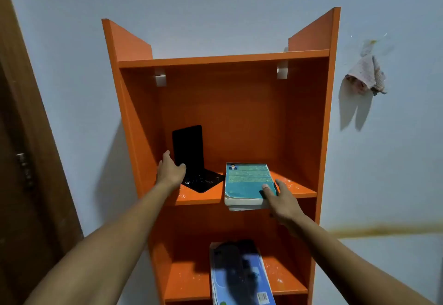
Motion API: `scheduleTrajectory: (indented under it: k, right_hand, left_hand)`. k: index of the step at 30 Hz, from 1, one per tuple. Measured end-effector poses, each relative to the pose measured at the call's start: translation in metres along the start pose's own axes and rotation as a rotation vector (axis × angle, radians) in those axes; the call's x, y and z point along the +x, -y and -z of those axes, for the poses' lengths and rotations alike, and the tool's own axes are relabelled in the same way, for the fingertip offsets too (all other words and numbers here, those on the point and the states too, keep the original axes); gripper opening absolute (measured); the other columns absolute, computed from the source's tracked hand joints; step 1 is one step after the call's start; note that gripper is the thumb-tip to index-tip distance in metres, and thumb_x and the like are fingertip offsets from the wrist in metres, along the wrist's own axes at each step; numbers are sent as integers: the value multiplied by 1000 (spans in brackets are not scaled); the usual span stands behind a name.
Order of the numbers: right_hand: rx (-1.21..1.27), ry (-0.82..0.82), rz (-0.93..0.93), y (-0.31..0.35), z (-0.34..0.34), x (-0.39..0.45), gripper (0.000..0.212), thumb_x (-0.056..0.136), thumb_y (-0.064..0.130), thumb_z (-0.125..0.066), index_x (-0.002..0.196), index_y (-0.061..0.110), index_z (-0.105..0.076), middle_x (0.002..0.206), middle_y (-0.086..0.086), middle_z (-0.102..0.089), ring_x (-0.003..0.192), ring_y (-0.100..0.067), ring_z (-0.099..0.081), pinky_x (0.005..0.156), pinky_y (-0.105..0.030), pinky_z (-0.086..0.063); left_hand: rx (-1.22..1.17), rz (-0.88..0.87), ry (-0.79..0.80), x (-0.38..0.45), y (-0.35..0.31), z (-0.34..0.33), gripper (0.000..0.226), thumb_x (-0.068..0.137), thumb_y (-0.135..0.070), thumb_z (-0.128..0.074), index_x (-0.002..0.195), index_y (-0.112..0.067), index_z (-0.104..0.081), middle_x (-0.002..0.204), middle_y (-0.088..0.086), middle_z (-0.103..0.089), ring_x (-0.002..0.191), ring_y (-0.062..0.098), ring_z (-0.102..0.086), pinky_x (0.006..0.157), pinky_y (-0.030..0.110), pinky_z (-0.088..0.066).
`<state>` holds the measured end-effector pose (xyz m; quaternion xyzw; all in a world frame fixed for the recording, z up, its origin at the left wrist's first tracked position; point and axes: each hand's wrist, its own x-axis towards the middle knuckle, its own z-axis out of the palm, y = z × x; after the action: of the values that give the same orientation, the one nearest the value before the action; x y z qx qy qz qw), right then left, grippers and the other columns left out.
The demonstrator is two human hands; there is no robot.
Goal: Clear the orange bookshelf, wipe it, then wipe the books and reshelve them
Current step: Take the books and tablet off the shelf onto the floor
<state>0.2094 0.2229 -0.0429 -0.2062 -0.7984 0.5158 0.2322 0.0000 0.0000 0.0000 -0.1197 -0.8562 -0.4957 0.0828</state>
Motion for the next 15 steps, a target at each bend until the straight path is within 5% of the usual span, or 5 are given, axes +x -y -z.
scheduleTrajectory:
  k: [4, 8, 11, 15]
  right_hand:
    - [173, 12, -74, -10, -7, 5, 50, 102, 32, -50, 147, 25, -31, 125, -8, -60, 74, -11, -54, 55, -24, -46]
    - [281, -4, -78, -11, -10, -1, 50, 102, 27, -52, 147, 26, -31, 123, -11, -60, 68, -16, -54, 52, -29, -46]
    - [329, 31, -44, -13, -11, -14, 51, 103, 21, -49, 148, 28, -27, 125, -8, -57, 75, -19, -58, 54, -27, -49]
    - [383, 68, -37, -23, -10, -32, 52, 102, 18, -52, 146, 33, -29, 126, -2, -56, 100, -19, -63, 58, -24, -53]
  left_hand:
    - [-53, 13, -32, 9, -6, -5, 72, 100, -12, -57, 158, -14, -15, 158, 18, -33, 137, 36, -44, 109, 43, -43]
    - [-93, 26, -157, 13, -8, -15, 49, 100, -9, -55, 148, -13, -42, 132, 15, -57, 83, 21, -58, 74, 31, -48]
    - [-99, 10, -267, 13, -9, -19, 17, 100, -5, -53, 113, -12, -62, 89, 8, -66, 66, 23, -56, 58, 32, -44]
    - [-75, -84, -317, -4, -8, -19, 22, 100, -5, -53, 120, -7, -63, 76, -5, -59, 60, 10, -52, 54, 23, -41]
